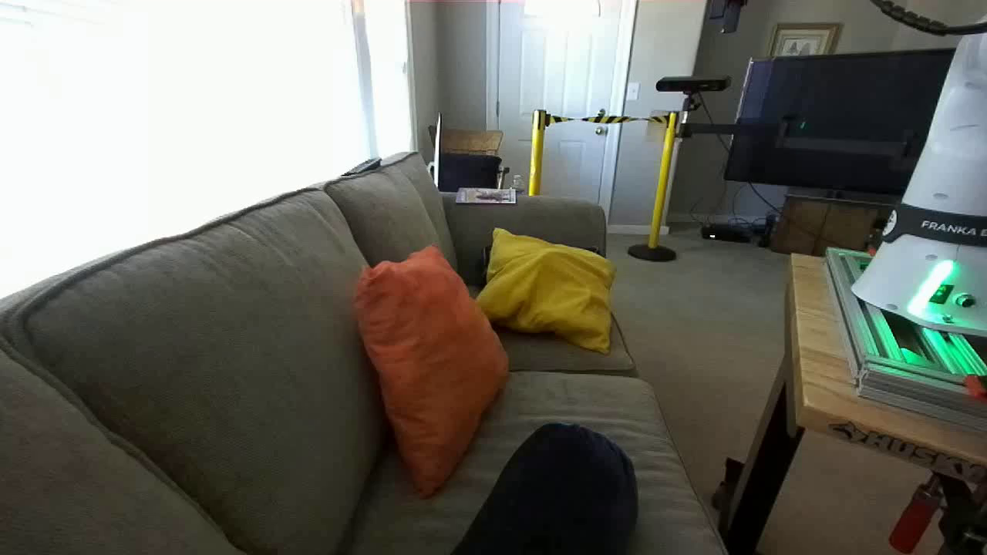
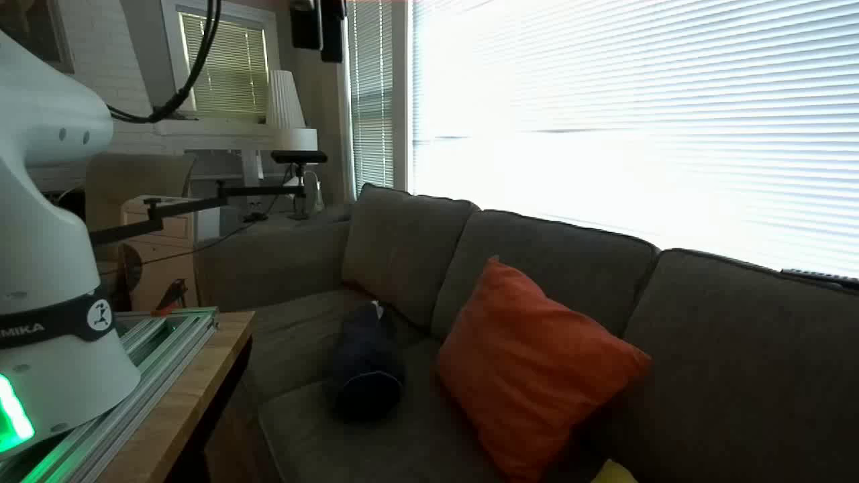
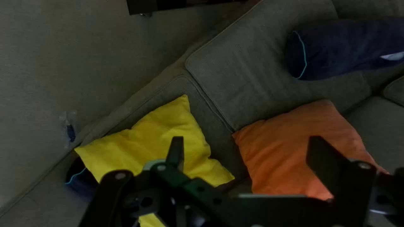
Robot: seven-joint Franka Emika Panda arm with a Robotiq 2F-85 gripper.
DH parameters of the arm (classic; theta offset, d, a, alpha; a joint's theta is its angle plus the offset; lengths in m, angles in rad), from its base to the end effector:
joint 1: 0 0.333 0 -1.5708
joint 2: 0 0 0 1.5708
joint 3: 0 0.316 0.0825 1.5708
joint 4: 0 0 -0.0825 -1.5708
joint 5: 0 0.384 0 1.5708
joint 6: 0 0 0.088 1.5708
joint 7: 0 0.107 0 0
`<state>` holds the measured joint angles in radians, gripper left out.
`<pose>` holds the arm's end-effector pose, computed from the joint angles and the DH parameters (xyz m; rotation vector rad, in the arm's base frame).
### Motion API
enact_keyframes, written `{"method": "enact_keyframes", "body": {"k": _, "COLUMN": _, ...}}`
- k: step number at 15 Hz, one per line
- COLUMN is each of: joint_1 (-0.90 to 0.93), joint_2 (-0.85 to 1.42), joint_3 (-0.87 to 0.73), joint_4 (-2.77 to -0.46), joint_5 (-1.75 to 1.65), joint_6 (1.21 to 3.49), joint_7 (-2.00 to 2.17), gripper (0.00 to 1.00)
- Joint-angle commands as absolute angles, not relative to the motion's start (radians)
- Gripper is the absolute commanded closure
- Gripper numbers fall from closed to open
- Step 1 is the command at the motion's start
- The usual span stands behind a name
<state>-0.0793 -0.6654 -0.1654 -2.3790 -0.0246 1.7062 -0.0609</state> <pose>0.3376 -0.0968 0.5482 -3.0549 0.2215 0.0050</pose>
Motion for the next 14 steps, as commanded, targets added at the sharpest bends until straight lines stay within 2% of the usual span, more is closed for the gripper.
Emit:
{"method": "enact_keyframes", "body": {"k": 1, "joint_1": -0.092, "joint_2": -0.663, "joint_3": -0.156, "joint_4": -2.376, "joint_5": -0.018, "joint_6": 1.704, "joint_7": -0.068, "gripper": 0.0}}
{"method": "enact_keyframes", "body": {"k": 11, "joint_1": -0.087, "joint_2": -0.674, "joint_3": -0.14, "joint_4": -2.38, "joint_5": -0.045, "joint_6": 1.716, "joint_7": -0.084, "gripper": 0.0}}
{"method": "enact_keyframes", "body": {"k": 14, "joint_1": -0.077, "joint_2": -0.585, "joint_3": -0.16, "joint_4": -2.405, "joint_5": -0.041, "joint_6": 1.882, "joint_7": -0.123, "gripper": 0.0}}
